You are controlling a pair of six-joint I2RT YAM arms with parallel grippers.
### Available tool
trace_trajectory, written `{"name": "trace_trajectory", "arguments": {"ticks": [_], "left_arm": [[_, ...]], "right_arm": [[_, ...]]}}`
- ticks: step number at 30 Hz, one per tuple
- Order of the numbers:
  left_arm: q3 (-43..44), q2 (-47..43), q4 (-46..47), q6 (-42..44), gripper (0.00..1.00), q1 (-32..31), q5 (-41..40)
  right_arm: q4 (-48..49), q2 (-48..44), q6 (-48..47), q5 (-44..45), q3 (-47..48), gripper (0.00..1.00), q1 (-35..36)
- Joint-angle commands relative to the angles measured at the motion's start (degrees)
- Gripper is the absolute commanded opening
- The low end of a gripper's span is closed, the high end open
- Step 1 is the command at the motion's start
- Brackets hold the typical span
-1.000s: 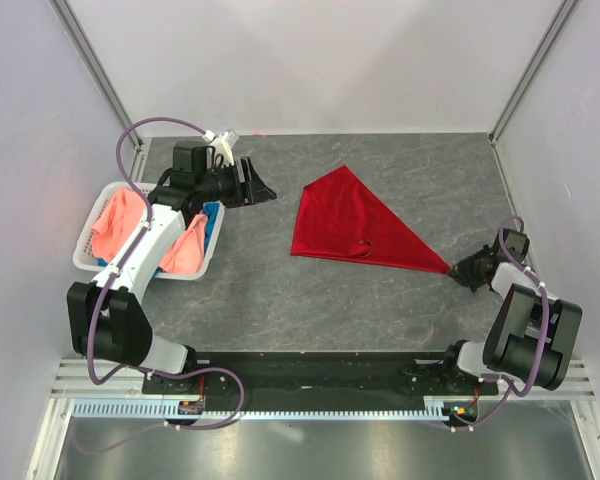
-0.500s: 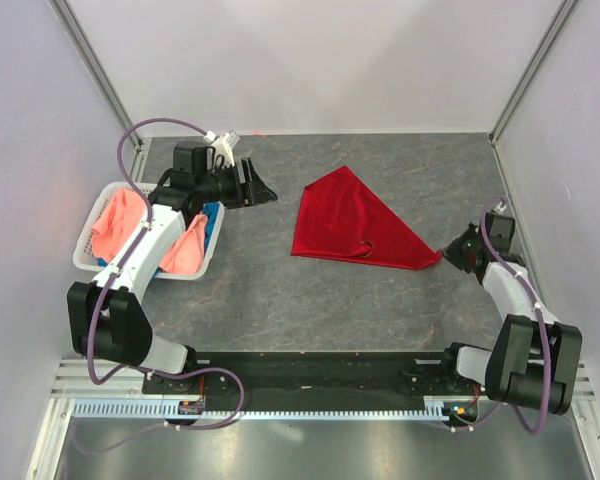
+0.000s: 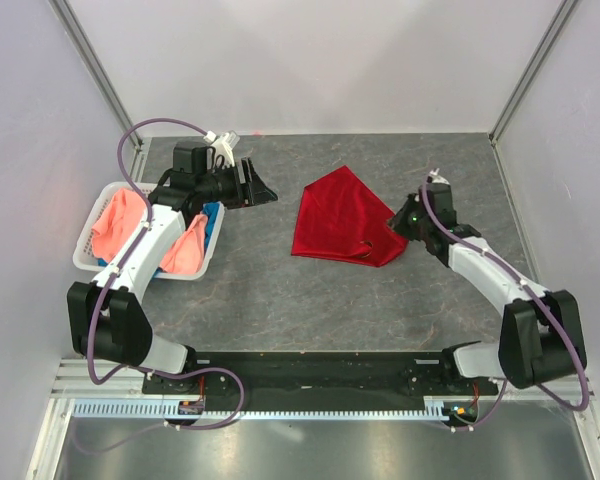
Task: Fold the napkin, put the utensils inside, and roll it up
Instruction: Fold the napkin
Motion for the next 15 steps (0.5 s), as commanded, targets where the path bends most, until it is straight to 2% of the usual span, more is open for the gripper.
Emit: {"name": "trace_trajectory", "arguments": {"ticks": [1,6,15], "left_arm": [[-0.1,-1.1,1.1,0.4,0.72,0.3,1.2],[-0.2,-1.3,1.2,0.5,0.72,0.3,1.2],[-0.2,-1.3,1.1,0.6,0.72,0.3,1.1]], "right_arm": [[6.5,3.7,3.0,2.1,4.8,0.0,6.1],[9.7,9.8,4.2,2.0,8.7,0.0,12.2],[11.8,16.6,5.0,1.3,14.8,0.0,18.1]]}}
